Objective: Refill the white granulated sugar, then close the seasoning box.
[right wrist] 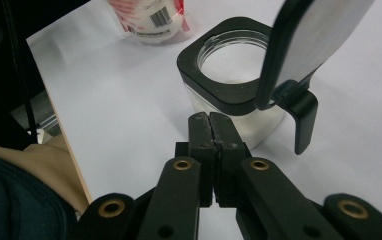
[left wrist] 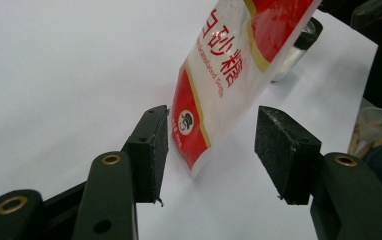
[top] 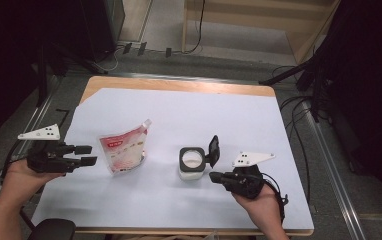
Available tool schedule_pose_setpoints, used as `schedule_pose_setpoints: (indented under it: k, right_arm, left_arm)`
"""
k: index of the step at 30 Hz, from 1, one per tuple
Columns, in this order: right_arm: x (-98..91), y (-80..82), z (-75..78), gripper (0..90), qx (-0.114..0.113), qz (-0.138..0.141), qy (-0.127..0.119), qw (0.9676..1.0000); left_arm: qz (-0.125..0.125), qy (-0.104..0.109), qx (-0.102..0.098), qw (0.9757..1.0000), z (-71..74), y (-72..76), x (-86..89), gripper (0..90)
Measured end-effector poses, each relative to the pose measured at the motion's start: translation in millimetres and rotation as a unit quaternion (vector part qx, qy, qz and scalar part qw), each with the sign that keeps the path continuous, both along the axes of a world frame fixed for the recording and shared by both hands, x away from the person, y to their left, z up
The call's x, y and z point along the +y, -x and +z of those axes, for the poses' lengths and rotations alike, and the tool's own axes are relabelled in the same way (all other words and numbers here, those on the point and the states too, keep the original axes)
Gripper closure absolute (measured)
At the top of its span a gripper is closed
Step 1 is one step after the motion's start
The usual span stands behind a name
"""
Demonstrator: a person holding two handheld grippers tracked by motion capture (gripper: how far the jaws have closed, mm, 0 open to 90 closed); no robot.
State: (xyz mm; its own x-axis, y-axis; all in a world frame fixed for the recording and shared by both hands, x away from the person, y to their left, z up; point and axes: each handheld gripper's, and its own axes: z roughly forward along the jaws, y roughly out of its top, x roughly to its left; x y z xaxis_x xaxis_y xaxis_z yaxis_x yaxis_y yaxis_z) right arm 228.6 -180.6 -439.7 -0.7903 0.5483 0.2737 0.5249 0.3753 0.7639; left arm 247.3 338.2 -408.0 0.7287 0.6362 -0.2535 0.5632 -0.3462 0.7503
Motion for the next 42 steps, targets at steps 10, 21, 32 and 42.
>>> schedule_pose_setpoints:
  k: [10, 21, 32, 42]
  right_arm:
    - [-15.1, -4.1, 3.4, 89.3, 0.000, -0.020, -0.001, 0.9998]
    - [-23.3, -13.6, 3.1, 89.3, 0.005, -0.044, -0.004, 0.9990]
    - [-18.4, -25.2, 1.8, 89.2, -0.003, -0.057, -0.011, 0.9983]
    - [-8.1, -33.6, -0.7, 89.3, -0.007, -0.066, -0.016, 0.9976]
  left_arm:
    - [0.045, -0.009, -0.009, 0.9989, -4.7, -7.9, 8.8, 48.4]
    - [0.067, -0.011, -0.004, 0.9977, -11.9, -24.8, -2.6, 43.7]
    - [0.061, -0.008, -0.009, 0.9981, -12.1, -31.1, -10.2, 43.3]
    - [0.056, -0.016, -0.003, 0.9983, -15.4, -32.4, -12.5, 42.2]
